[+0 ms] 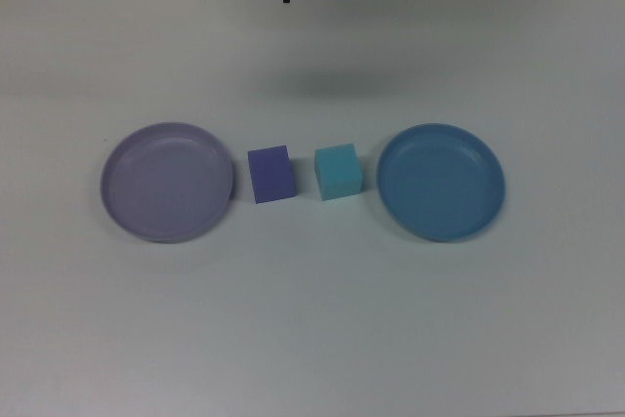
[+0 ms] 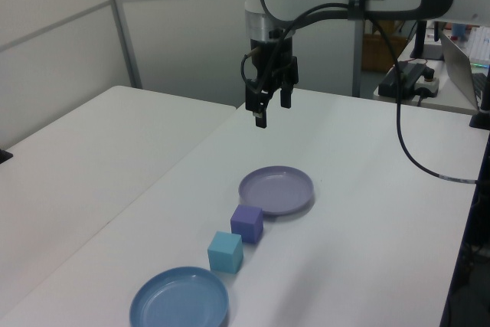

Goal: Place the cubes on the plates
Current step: 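Lower the open gripper down onto the dark purple cube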

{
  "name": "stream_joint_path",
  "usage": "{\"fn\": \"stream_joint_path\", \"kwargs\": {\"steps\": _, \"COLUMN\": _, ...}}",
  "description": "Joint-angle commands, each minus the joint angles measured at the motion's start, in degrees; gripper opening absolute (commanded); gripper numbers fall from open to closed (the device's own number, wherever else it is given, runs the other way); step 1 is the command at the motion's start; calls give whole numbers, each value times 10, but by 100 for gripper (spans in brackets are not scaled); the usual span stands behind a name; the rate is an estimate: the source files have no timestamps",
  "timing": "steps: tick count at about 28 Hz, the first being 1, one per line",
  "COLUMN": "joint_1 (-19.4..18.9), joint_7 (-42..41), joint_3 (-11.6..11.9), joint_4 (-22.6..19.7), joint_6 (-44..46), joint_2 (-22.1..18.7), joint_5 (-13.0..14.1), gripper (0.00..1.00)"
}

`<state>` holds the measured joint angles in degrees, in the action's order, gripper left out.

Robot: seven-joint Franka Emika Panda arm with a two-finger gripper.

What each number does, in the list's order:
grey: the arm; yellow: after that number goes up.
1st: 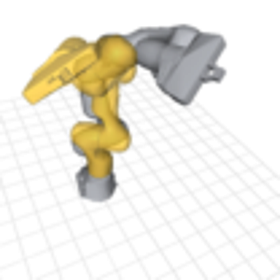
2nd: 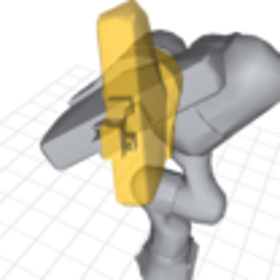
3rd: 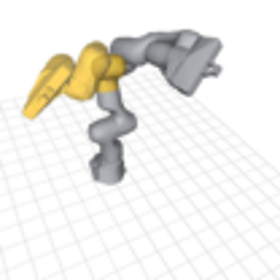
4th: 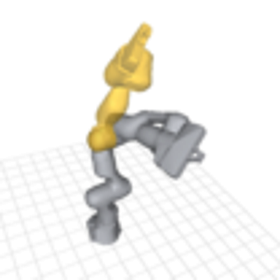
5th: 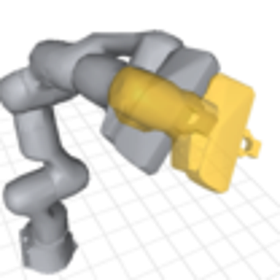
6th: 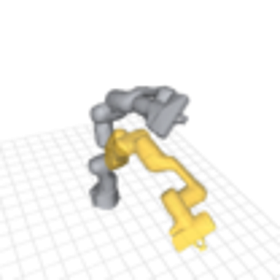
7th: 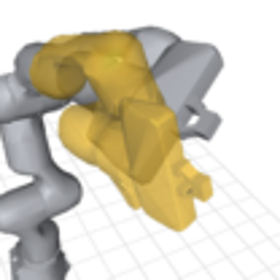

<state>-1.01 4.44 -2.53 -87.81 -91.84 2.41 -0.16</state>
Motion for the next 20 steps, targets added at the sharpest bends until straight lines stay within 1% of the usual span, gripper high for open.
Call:
{"fn": "stream_joint_path", "kwargs": {"steps": 1, "joint_1": -2, "joint_7": -15, "joint_3": 1, "joint_4": -6, "joint_6": -8, "joint_2": 20, "joint_5": 4, "gripper": 100}}
{"fn": "stream_joint_path", "kwargs": {"steps": 6, "joint_1": -4, "joint_7": -17, "joint_3": 1, "joint_4": -7, "joint_6": -34, "joint_2": 43, "joint_5": 4, "gripper": 100}}
{"fn": "stream_joint_path", "kwargs": {"steps": 7, "joint_1": -4, "joint_7": -32, "joint_3": 1, "joint_4": -6, "joint_6": -49, "joint_2": 59, "joint_5": 2, "gripper": 100}}
{"fn": "stream_joint_path", "kwargs": {"steps": 12, "joint_1": -4, "joint_7": -104, "joint_3": 1, "joint_4": -9, "joint_6": -77, "joint_2": 94, "joint_5": 1, "gripper": 100}}
{"fn": "stream_joint_path", "kwargs": {"steps": 16, "joint_1": -3, "joint_7": -110, "joint_3": 1, "joint_4": -10, "joint_6": -97, "joint_2": 117, "joint_5": -4, "gripper": 100}}
{"fn": "stream_joint_path", "kwargs": {"steps": 17, "joint_1": -4, "joint_7": -110, "joint_3": 1, "joint_4": -11, "joint_6": -111, "joint_2": 130, "joint_5": -5, "gripper": 100}}
{"fn": "stream_joint_path", "kwargs": {"steps": 20, "joint_1": -5, "joint_7": -109, "joint_3": 1, "joint_4": -11, "joint_6": -123, "joint_2": 153, "joint_5": -5, "gripper": 100}}
